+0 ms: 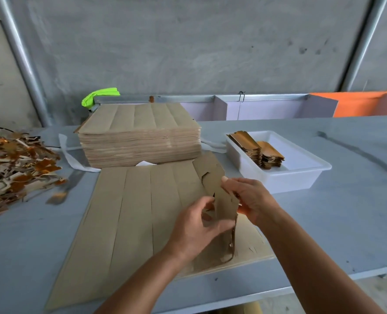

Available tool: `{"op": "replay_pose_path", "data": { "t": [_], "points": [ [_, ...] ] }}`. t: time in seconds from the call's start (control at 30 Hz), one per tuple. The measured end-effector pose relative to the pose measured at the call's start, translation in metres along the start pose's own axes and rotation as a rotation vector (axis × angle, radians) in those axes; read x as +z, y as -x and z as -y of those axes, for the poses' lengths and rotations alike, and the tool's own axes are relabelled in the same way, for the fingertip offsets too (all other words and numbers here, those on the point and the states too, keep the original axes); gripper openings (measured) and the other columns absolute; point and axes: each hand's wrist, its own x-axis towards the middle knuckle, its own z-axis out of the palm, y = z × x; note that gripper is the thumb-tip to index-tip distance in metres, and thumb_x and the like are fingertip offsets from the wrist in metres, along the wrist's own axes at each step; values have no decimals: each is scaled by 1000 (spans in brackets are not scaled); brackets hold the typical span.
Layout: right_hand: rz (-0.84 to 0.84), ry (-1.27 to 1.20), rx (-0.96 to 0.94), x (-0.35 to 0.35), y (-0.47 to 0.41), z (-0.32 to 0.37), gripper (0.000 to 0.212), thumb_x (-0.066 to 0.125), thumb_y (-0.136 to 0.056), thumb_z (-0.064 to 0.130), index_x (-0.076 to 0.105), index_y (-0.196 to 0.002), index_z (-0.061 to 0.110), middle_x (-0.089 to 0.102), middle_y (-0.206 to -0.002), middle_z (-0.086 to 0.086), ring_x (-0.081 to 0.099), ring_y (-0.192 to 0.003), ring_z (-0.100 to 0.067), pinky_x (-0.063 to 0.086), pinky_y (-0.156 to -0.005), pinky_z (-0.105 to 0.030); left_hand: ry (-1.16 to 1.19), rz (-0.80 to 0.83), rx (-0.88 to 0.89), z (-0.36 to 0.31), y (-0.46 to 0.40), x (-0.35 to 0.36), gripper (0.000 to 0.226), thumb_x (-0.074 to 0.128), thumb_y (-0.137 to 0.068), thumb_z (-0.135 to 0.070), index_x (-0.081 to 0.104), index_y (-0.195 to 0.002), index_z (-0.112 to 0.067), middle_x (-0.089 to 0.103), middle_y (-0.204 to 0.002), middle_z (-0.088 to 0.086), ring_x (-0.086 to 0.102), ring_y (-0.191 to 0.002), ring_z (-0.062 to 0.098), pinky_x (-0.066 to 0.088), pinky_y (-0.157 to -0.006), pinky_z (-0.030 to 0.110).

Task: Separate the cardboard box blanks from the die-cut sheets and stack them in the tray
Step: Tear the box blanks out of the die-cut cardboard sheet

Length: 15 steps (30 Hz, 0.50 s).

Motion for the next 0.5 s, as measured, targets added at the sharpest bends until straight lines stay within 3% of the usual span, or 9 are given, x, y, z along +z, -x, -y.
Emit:
{"op": "replay_pose_path", "data": {
  "t": [0.07,0.17,0.23,0.3,0.43,0.5],
  "points": [
    [10,26,-18,8,1,-3,25,69,-84,28,68,-96,5,62,-75,-3,56,-72,-15,45,-69,-29,107,-51,-49,1,-5,-2,53,67,-58,-61,53,-103,-37,61,-88,-27,60,-81,-9,44,-69,6],
    [41,14,-24,19,2,-7,17,62,-90,23,69,-92,7,65,-72,-1,59,-75,-17,45,-74,-33,228,-26,-81,1,-9,-2,47,71,-64,-59,53,-101,-37,67,-95,-12,67,-88,11,52,-76,21],
    [67,-9,-21,22,1,-9,14,58,-93,18,69,-91,10,68,-74,-2,62,-78,-18,47,-78,-35,208,-23,-66,1,-9,-3,41,76,-70,-51,55,-102,-37,69,-94,-11,67,-86,10,53,-76,21],
    [80,-2,-20,23,1,-11,14,56,-94,15,69,-91,14,70,-77,0,62,-79,-15,46,-79,-34,193,-85,-88,4,-10,-6,20,72,-81,-30,58,-94,-36,69,-87,-10,65,-80,7,51,-73,18],
    [1,111,-103,21,2,-19,10,64,-89,14,71,-84,19,69,-91,-1,59,-87,-12,40,-69,-26,415,-121,-354,11,-7,-16,10,60,-92,-17,70,-91,-16,67,-67,-9,58,-58,5,46,-52,16],
    [-15,126,-158,18,3,-21,5,68,-86,18,72,-85,18,69,-89,2,59,-85,-9,40,-65,-20,496,-115,-482,13,-5,-21,11,63,-90,-16,70,-95,-9,69,-75,-1,62,-63,12,50,-57,22]
  ]
}}
